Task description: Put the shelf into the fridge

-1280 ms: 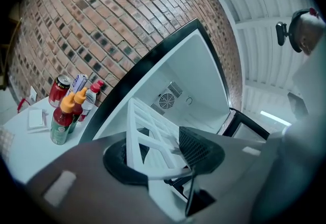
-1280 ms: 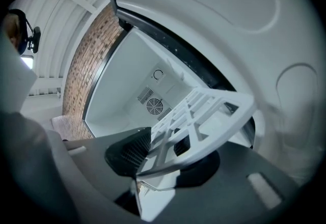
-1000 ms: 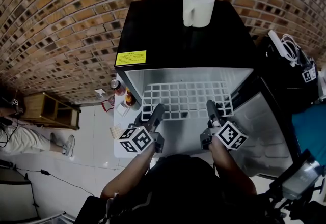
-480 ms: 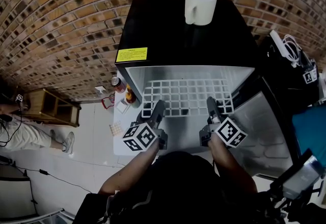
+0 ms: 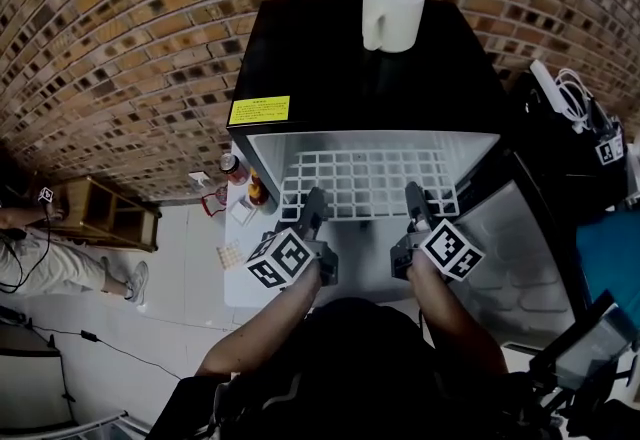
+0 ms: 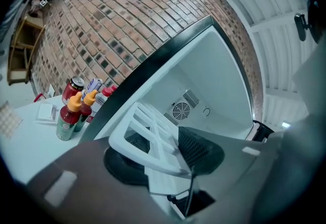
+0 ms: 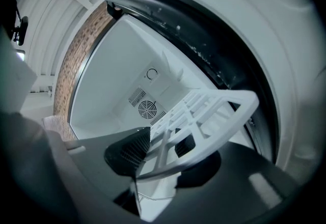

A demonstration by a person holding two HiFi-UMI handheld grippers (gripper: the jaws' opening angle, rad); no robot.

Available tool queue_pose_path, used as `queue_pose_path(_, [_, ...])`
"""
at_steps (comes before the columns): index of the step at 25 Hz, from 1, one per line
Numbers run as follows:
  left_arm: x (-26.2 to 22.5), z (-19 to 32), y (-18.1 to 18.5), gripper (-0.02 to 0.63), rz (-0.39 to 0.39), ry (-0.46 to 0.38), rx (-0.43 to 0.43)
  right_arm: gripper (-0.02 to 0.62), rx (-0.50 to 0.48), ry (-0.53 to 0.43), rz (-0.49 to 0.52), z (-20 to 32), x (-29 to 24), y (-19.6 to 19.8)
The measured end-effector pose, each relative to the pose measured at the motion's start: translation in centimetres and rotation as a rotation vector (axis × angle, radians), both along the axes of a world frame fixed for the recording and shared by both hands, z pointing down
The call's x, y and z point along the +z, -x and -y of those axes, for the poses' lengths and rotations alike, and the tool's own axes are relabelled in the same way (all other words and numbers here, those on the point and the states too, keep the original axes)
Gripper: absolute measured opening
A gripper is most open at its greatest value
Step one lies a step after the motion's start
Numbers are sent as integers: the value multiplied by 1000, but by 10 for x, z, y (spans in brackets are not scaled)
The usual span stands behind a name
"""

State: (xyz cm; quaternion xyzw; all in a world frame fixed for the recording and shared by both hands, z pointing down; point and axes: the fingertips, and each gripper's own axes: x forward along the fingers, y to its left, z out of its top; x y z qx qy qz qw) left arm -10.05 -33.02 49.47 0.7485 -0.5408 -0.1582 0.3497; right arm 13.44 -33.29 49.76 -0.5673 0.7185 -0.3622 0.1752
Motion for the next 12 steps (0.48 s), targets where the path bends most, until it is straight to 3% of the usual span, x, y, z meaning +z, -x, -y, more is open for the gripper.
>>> queue_pose_path(7, [-2,5,-9,146,3,9,-36,163,16,1,-1,9,0,0])
queue_pose_path(12, [-1,10,-22,143,-21,19,14,163,10,8,1,17,1,0])
